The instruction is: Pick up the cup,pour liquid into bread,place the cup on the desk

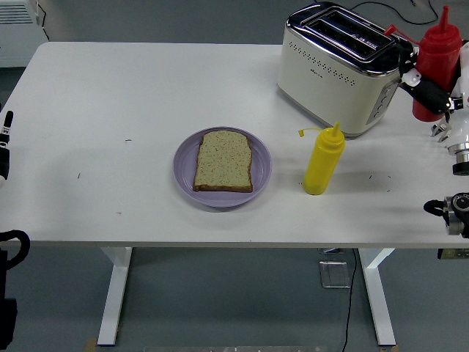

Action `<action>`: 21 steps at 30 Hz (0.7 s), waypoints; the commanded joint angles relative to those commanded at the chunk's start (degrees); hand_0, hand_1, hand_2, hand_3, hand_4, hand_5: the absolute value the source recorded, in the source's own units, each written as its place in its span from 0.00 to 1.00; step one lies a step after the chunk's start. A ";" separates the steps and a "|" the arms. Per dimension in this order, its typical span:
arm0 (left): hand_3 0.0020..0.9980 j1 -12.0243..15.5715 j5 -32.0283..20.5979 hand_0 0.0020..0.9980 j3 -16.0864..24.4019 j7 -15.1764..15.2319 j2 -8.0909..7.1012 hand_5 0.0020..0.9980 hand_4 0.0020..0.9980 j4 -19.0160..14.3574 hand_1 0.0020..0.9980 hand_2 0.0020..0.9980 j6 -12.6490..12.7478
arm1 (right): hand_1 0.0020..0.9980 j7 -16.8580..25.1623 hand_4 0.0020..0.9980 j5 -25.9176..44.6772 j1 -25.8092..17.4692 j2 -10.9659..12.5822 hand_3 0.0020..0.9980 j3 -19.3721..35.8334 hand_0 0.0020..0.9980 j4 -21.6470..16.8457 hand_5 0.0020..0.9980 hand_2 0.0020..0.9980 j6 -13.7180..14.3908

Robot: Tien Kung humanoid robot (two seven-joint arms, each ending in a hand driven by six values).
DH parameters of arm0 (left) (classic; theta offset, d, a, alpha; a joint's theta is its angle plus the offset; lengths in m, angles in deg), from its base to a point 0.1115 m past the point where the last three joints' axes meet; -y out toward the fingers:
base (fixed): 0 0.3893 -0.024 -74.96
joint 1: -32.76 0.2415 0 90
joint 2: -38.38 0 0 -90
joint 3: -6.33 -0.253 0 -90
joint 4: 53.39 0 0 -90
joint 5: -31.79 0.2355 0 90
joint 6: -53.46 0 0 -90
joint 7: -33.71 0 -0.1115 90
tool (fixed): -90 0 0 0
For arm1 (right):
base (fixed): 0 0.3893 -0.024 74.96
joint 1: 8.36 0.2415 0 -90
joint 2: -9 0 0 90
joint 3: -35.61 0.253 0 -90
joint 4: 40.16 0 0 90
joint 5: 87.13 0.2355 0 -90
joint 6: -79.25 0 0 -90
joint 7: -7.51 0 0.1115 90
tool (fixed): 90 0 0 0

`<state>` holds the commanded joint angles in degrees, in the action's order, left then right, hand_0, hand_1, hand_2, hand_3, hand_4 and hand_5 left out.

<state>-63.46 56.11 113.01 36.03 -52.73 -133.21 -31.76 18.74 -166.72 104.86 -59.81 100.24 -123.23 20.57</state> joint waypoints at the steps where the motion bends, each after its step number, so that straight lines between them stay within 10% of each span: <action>1: 0.69 0.00 0.00 0.79 0.01 0.00 0.00 1.00 0.51 -0.01 0.74 0.74 -0.01 | 0.04 -0.88 0.69 -1.76 0.70 0.34 0.26 -0.44 0.06 0.07 0.22 0.19 -0.13; 21: 0.69 0.48 0.03 0.79 -0.07 0.03 0.07 1.00 0.51 0.04 0.74 0.74 -0.03 | 0.04 -14.70 0.66 -47.31 16.77 2.65 0.27 -10.31 0.07 4.38 0.19 0.20 -7.90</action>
<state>-62.98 56.13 112.94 36.06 -52.66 -133.16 -31.79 4.04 -214.03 121.63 -57.16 89.93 -118.85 12.68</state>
